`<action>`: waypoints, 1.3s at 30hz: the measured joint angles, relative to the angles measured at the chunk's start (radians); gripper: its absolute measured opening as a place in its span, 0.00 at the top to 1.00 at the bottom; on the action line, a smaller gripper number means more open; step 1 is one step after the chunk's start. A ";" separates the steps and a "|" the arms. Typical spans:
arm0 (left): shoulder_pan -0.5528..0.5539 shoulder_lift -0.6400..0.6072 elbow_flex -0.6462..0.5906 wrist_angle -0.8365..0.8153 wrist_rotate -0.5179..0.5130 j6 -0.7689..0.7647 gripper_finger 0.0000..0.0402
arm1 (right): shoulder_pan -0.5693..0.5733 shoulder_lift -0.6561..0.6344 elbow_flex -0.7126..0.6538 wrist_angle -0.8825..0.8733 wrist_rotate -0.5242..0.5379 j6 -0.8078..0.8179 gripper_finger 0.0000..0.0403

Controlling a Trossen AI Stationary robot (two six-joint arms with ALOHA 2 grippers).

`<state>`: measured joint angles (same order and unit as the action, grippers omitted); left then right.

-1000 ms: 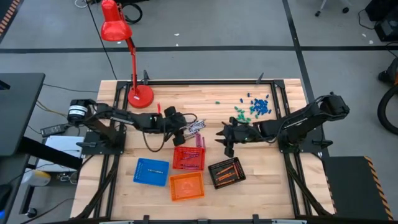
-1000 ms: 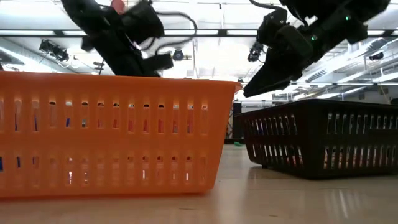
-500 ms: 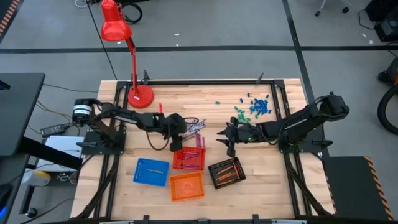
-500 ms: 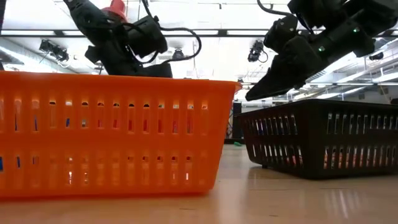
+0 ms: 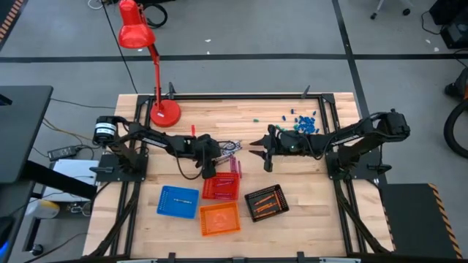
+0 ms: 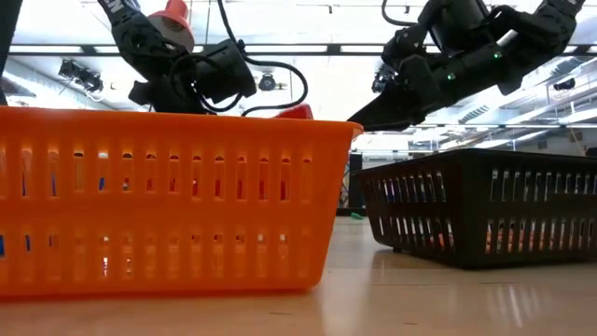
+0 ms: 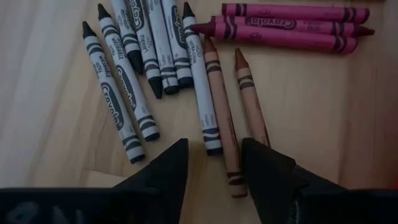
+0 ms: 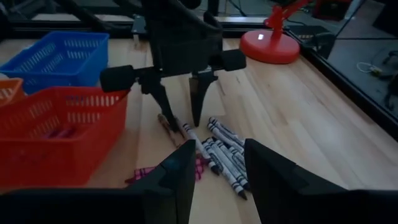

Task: Sort crayons
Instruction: Put the brown crayon into the orange bin

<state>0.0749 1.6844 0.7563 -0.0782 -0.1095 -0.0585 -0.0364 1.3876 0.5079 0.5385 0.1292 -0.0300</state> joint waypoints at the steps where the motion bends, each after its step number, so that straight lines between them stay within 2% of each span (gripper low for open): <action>1: 0.000 0.002 0.001 -0.003 0.000 0.000 0.60 | -0.003 0.000 0.000 0.000 -0.013 0.000 0.65; 7: 0.000 0.000 0.001 -0.010 0.001 0.000 0.64 | -0.006 0.000 0.000 0.000 -0.026 0.000 0.65; 22: -0.001 0.001 -0.002 -0.021 0.000 -0.001 0.65 | -0.003 0.000 0.000 -0.001 -0.029 0.000 0.65; 33: 0.000 0.001 -0.002 -0.043 0.006 -0.005 0.90 | -0.003 0.000 0.000 -0.001 -0.029 0.000 0.65; 39: 0.000 0.002 -0.002 -0.045 0.007 -0.009 0.91 | -0.003 0.000 0.000 -0.001 -0.045 0.000 0.65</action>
<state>0.0746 1.6859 0.7540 -0.1230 -0.1027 -0.0679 -0.0399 1.3880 0.5083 0.5377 0.0841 -0.0296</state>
